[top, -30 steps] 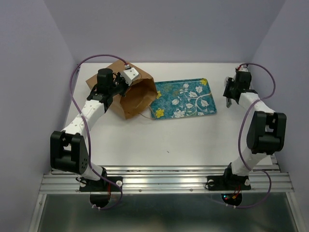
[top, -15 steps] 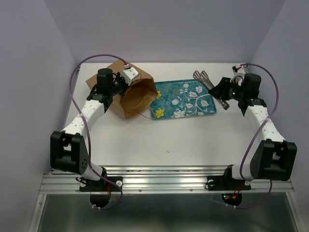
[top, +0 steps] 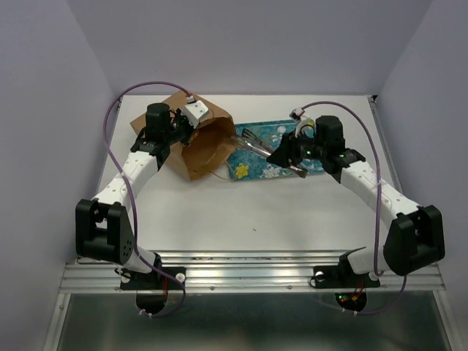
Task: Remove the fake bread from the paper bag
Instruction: Take out the fake bread from the paper bag.
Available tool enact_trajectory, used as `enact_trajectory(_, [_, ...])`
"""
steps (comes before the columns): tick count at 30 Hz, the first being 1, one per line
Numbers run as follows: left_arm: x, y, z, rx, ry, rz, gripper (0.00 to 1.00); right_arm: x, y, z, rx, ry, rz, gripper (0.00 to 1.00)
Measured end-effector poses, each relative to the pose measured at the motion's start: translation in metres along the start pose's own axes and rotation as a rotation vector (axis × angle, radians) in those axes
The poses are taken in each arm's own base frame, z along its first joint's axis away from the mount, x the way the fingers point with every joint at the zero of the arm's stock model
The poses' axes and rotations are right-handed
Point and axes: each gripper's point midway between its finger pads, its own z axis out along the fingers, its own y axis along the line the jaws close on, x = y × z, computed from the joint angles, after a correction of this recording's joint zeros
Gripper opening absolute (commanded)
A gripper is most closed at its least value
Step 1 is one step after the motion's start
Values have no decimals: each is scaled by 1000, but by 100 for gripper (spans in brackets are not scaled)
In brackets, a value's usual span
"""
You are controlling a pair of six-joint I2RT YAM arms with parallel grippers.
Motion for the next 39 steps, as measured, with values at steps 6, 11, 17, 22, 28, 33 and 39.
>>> enact_trajectory(6, [-1,-2,0,6,-3,-22,0,13,15,55,15,60,-21,55])
enact_trajectory(11, [-1,-3,0,7,-5,-46,0,25,37,110,16,86,-49,54])
enact_trajectory(17, [-5,-4,1,7,-22,-74,0,28,42,165,56,57,85,54])
enact_trajectory(22, [-11,-5,0,15,-44,-90,0,31,31,193,84,17,281,54])
enact_trajectory(28, [-16,-11,0,38,-62,-102,0,36,24,221,111,12,476,57])
enact_trajectory(33, [-14,-16,1,58,-65,-113,0,29,32,234,84,-8,585,61])
enact_trajectory(39, [-11,-21,2,73,-67,-122,0,20,41,236,45,-28,668,63])
